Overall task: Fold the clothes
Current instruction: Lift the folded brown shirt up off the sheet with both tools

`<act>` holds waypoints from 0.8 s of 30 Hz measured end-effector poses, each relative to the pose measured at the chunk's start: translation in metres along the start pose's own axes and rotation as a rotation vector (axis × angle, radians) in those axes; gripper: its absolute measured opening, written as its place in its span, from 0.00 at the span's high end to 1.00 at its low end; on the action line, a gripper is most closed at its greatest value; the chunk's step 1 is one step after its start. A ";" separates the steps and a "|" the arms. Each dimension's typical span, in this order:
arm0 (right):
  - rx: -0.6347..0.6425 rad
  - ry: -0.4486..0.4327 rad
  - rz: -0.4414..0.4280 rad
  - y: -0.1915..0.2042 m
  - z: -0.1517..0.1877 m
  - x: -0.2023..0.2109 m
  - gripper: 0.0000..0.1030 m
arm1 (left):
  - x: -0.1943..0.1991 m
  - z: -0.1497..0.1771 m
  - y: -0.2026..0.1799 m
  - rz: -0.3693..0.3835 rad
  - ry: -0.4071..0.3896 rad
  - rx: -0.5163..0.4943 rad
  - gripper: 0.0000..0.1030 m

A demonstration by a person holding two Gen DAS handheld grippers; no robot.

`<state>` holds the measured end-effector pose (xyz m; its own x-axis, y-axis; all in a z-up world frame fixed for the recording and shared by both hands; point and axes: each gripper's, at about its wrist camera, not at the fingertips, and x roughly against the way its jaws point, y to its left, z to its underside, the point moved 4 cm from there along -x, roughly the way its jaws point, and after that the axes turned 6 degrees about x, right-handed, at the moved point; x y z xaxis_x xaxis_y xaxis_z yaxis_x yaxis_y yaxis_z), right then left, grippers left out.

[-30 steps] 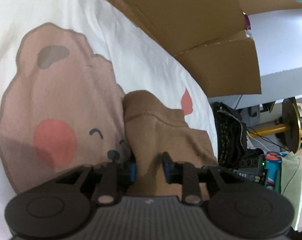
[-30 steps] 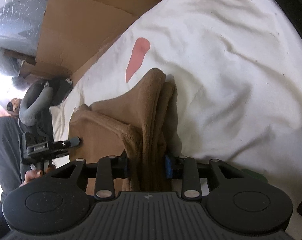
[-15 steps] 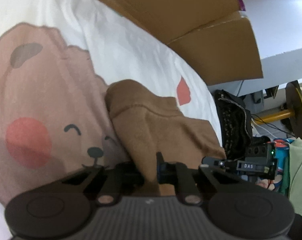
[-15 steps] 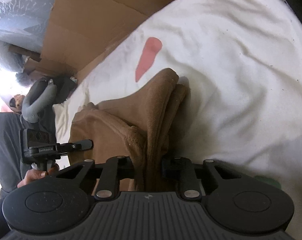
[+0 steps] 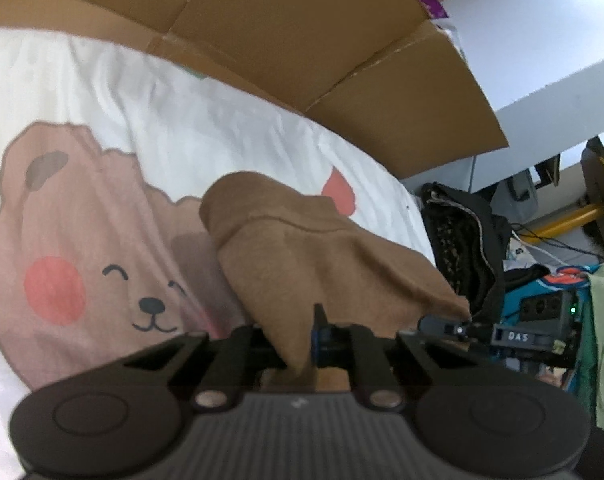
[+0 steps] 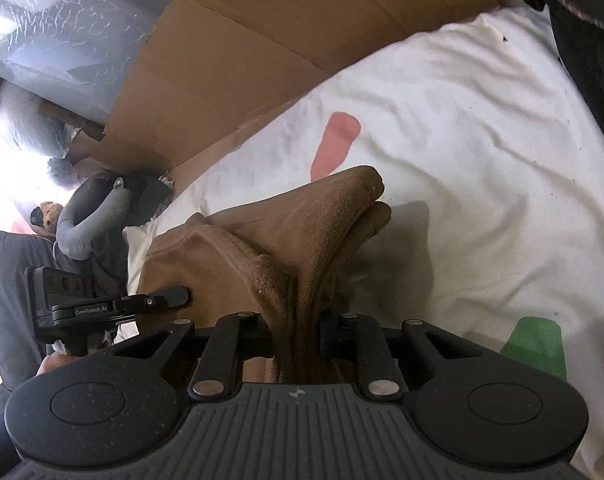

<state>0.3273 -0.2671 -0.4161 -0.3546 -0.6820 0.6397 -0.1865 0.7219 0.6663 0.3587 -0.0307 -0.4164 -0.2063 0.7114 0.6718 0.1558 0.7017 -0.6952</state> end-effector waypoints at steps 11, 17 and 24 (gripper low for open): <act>0.036 -0.082 0.049 0.031 -0.002 0.029 0.84 | 0.020 0.003 -0.045 -0.035 -0.087 -0.027 0.92; 0.073 -0.127 0.062 0.050 -0.004 0.048 0.84 | 0.029 0.002 -0.065 -0.028 -0.119 -0.046 0.92; 0.124 -0.192 0.064 0.080 -0.010 0.069 0.84 | 0.050 0.002 -0.092 0.004 -0.164 -0.074 0.92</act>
<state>0.2970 -0.2571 -0.3148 -0.5349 -0.6081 0.5866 -0.2648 0.7799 0.5671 0.3319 -0.0597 -0.3196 -0.3597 0.7022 0.6145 0.2260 0.7045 -0.6728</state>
